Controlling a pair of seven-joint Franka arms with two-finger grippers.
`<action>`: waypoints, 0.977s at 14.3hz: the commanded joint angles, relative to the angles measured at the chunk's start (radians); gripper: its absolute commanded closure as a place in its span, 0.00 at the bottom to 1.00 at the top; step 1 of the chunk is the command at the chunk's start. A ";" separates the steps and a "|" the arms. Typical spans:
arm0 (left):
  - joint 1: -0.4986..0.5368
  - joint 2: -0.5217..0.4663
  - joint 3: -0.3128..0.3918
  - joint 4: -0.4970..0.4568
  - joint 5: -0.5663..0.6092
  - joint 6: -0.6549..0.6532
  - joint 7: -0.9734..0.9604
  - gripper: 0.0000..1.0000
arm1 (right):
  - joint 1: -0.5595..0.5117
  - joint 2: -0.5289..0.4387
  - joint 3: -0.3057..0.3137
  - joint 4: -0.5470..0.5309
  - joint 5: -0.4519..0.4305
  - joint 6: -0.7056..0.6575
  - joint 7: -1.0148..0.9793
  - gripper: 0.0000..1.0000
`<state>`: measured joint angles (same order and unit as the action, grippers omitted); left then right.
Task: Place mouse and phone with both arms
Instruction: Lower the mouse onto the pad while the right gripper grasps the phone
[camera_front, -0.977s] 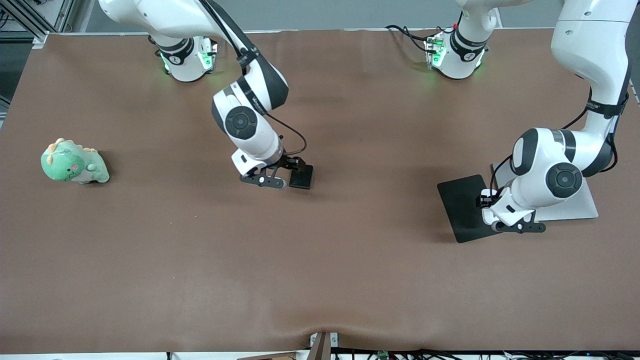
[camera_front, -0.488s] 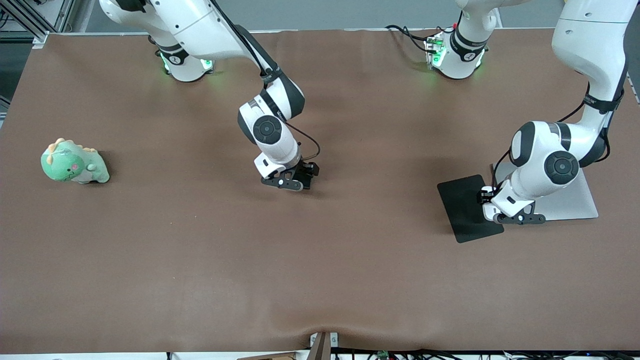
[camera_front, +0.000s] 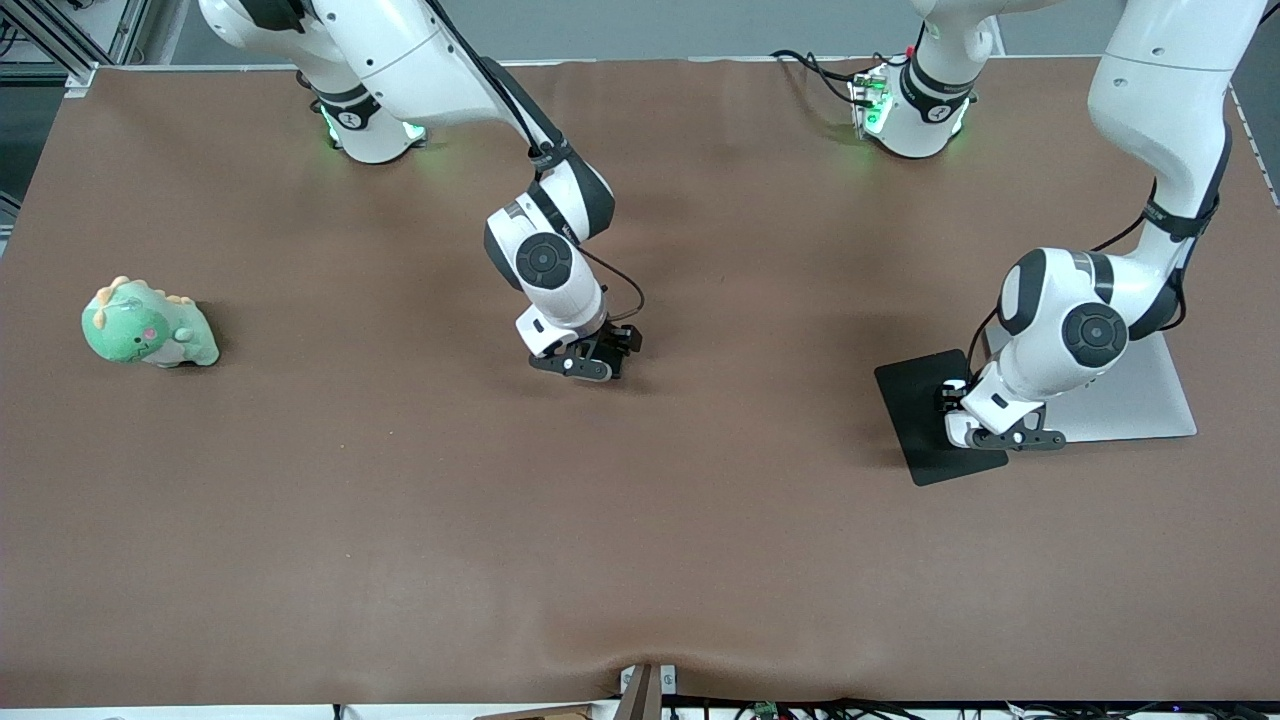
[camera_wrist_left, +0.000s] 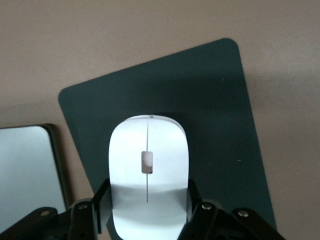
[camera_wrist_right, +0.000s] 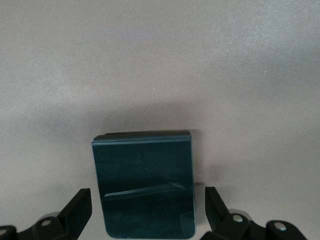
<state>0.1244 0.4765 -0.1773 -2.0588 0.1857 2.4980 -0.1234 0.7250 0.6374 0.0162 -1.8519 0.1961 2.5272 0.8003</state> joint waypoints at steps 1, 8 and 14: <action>-0.005 0.010 -0.005 -0.007 0.021 0.027 -0.024 0.68 | 0.019 0.021 -0.016 0.019 -0.001 0.010 0.026 0.00; -0.028 0.021 -0.005 -0.007 0.020 0.035 -0.022 0.55 | 0.008 0.015 -0.013 0.028 -0.038 -0.008 0.025 1.00; -0.025 0.016 -0.004 0.011 0.023 0.029 -0.018 0.00 | -0.047 -0.091 -0.015 0.023 -0.038 -0.189 0.002 1.00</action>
<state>0.0964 0.5046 -0.1802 -2.0568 0.1857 2.5181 -0.1235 0.7165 0.6205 -0.0061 -1.8132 0.1770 2.4025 0.8021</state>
